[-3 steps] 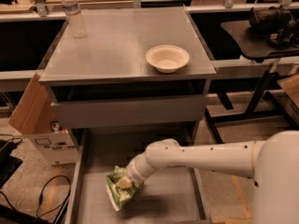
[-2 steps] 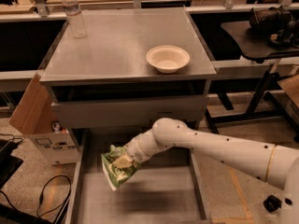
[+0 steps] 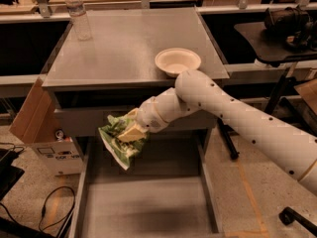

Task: Pick green jalapeno chip bag from middle drawer and place on counter

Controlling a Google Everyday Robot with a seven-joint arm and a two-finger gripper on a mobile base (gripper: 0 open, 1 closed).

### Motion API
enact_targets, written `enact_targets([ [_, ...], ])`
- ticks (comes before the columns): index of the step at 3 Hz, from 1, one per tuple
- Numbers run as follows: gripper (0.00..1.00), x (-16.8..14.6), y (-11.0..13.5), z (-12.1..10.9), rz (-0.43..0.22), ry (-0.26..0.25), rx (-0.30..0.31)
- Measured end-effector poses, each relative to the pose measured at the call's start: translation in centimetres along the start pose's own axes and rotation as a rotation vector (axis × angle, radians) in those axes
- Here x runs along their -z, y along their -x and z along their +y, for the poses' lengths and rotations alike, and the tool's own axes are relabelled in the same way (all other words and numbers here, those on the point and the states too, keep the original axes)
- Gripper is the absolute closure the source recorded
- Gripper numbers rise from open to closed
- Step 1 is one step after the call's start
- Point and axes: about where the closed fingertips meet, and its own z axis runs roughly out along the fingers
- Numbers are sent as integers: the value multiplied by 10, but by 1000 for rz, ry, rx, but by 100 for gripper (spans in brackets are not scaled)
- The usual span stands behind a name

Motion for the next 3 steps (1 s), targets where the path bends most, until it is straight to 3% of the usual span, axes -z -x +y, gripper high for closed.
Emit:
enact_targets([
  [1,100,46,52,-12,-36,-58,28],
  [2,100,76,85,-23,-50,-148,-4],
  [3,100,99,114,-61,21,-302,-83],
])
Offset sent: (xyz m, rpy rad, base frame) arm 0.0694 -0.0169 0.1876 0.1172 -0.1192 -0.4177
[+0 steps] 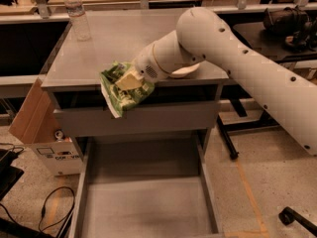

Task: Pick green jalapeno chip bag from middle drawer and place on counter

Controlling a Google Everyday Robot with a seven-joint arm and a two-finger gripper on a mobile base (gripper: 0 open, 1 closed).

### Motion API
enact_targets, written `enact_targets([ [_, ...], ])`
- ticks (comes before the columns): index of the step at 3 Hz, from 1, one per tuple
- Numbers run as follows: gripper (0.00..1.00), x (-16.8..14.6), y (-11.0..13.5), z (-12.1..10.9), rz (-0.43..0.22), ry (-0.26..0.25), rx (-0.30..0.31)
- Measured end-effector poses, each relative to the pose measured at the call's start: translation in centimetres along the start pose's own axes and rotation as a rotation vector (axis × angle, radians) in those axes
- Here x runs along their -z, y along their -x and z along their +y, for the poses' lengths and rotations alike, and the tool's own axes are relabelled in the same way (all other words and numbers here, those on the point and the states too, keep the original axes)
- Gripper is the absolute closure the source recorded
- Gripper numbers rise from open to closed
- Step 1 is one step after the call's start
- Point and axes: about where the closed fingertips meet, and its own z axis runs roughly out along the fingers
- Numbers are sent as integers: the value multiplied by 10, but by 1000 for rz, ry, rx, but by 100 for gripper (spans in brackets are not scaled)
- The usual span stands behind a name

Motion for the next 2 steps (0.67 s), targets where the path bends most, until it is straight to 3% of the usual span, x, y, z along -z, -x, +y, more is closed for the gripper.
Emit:
enact_targets([
  [1,100,1,2,-1,-1,-2,1],
  [2,100,22,29,-25,6,-61,-16],
])
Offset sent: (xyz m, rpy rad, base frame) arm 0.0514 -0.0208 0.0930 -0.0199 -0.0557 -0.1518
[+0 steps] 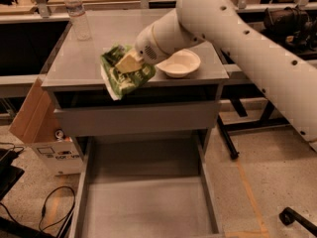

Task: Pick green jalapeno chip bag from middle drawer and place on counter

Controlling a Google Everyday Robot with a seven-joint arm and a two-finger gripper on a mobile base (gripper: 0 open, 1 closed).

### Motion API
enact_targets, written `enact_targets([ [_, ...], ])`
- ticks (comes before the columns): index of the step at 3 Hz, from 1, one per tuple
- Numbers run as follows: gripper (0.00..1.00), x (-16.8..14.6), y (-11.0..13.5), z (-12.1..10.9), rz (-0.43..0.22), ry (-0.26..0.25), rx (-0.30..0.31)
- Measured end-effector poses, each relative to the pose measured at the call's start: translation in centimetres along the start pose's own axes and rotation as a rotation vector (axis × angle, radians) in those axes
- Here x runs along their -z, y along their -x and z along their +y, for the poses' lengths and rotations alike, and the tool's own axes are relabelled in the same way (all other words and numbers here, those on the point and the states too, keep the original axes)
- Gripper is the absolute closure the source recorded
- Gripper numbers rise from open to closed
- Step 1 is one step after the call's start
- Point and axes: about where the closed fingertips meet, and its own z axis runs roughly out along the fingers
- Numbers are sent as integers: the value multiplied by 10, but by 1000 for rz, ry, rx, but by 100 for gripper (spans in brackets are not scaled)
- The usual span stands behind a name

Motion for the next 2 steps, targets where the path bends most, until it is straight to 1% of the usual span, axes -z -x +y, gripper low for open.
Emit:
enact_targets([
  [1,100,31,41,-44,11,-118,-45],
  [2,100,58,73,-110,-17,-289,-85],
])
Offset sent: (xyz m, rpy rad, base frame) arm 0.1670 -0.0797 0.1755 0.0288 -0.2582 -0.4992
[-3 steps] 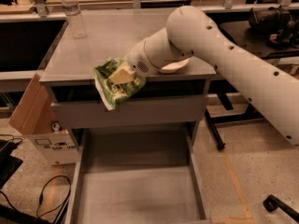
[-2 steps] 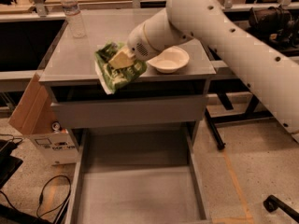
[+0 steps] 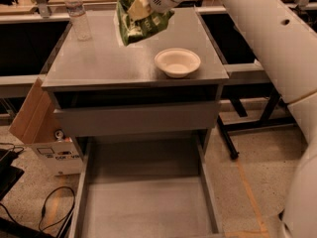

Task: Pick green jalapeno chip bag from middle drawer and place on counter

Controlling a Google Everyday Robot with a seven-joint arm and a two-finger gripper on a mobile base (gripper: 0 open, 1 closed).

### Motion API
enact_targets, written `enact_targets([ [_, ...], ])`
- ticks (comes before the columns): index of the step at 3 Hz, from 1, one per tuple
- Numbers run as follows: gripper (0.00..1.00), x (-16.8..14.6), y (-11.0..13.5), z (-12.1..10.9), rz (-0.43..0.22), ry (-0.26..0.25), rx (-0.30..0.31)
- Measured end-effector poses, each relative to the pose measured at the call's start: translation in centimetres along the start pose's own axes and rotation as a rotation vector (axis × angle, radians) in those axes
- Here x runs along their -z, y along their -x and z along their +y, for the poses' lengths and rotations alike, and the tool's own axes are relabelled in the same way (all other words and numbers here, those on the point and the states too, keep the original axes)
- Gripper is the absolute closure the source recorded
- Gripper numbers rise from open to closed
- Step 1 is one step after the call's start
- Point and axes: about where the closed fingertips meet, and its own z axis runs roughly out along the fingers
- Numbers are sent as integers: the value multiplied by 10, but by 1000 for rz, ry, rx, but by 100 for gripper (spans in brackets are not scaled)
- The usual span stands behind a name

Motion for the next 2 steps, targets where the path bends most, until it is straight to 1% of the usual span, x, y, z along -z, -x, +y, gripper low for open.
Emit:
enact_targets([
  [1,100,-4,23,-66,-31,-155,-10],
  [2,100,-18,30,-119,-58,-264,-18],
])
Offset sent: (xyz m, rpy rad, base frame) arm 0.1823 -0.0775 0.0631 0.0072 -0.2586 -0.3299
